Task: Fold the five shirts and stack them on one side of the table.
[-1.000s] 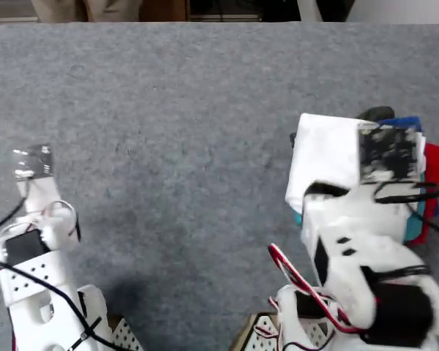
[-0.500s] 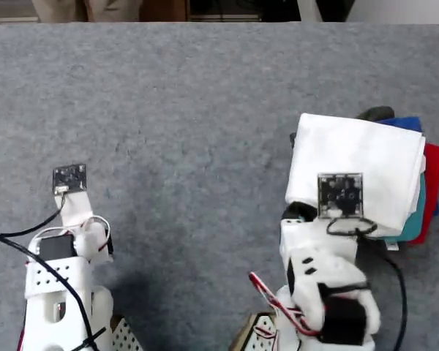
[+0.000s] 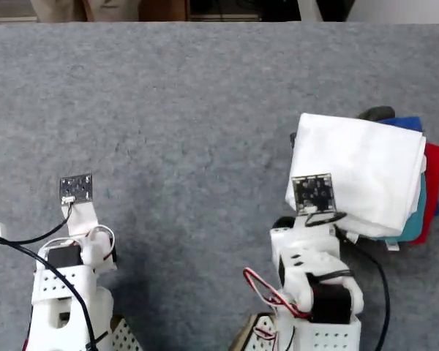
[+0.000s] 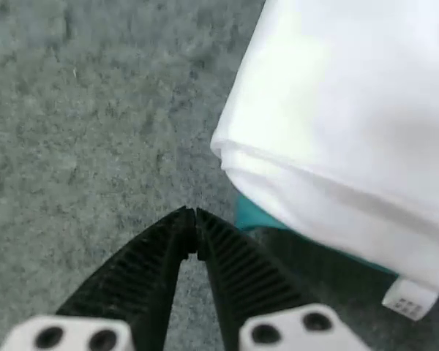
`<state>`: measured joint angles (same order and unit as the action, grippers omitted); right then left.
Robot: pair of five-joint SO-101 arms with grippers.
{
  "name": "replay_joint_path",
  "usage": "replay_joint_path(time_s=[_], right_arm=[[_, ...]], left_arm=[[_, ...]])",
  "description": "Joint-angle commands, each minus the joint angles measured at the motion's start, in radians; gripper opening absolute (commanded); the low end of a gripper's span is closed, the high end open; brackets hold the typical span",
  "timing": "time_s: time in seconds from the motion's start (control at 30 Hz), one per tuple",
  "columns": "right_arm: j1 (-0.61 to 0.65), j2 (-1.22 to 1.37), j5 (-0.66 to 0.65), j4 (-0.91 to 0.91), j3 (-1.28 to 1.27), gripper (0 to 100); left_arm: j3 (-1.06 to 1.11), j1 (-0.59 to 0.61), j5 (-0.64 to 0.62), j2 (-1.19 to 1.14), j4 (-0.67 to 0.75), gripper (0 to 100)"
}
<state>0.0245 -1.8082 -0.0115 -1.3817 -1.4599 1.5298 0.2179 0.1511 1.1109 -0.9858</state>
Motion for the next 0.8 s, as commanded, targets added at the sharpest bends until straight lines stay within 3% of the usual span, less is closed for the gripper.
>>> replay_joint_path(time_s=[0.0, 0.3, 0.47, 0.77], right_arm=[[0.004, -0.11, -0.011, -0.052, -0.036, 0.5], [0.004, -0.111, -0.012, -0.008, -0.071, 0.5], [0.007, -0.111, -0.009, 0.061, -0.236, 0.5], [0.008, -0.11, -0.011, 0.058, -0.229, 0.5]], left_arm=[[0.002, -0.009, -0.006, 0.004, 0.009, 2], [0.009, -0.009, -0.011, 0.004, 0.002, 2], [0.011, -0.011, -0.011, 0.004, 0.002, 2], [0.011, -0.011, -0.011, 0.004, 0.002, 2]])
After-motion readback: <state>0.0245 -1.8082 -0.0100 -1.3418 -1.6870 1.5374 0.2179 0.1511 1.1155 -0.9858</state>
